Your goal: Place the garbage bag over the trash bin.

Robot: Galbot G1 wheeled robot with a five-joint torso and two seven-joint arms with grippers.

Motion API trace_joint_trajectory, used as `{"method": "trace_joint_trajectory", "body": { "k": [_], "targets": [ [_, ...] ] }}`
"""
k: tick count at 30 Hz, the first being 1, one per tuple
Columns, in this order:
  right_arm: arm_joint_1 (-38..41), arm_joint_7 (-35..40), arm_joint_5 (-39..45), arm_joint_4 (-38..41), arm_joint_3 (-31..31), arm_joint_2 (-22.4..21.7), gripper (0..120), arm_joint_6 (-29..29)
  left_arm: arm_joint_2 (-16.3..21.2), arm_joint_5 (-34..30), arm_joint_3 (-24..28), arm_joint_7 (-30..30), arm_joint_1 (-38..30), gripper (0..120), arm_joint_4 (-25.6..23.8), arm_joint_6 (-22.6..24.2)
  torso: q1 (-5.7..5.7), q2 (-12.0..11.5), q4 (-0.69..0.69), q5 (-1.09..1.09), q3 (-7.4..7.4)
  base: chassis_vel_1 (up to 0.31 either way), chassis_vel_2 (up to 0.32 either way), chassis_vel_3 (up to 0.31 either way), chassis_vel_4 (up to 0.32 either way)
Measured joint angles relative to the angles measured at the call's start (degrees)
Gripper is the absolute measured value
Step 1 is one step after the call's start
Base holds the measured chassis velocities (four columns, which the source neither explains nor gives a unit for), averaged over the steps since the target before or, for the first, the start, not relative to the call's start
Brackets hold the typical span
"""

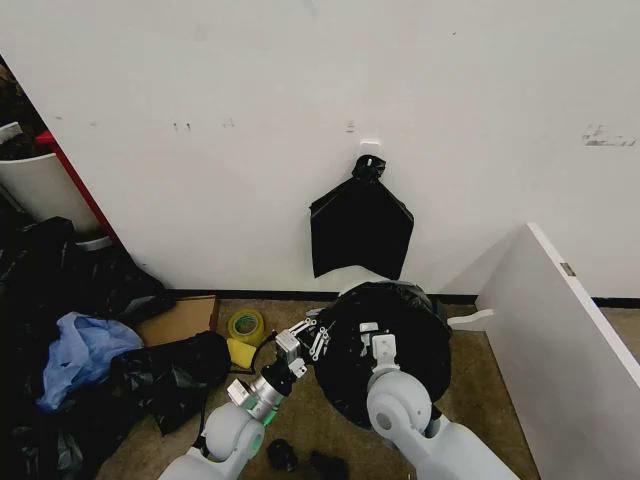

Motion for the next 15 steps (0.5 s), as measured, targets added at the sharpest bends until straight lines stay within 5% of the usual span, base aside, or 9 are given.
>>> {"method": "trace_joint_trajectory", "body": {
  "k": [7, 15],
  "targets": [
    [-0.5, 0.8, 0.1, 0.7, 0.1, -1.2, 0, -1.7, 0.0, 0.1, -0.4, -0.1, -0.3, 5, 0.6, -0.2, 0.00, 0.0, 0.00, 0.00, 0.00, 0.000, 0.000, 0.000, 0.000],
    [-1.0, -9.4, -6.0, 2.1, 1.6, -1.3, 0, 8.7, -0.2, 0.2, -0.2, 0.1, 0.0, 5, 0.9, -0.3, 0.00, 0.0, 0.00, -0.01, 0.00, 0.000, 0.000, 0.000, 0.000]
  ]
}}
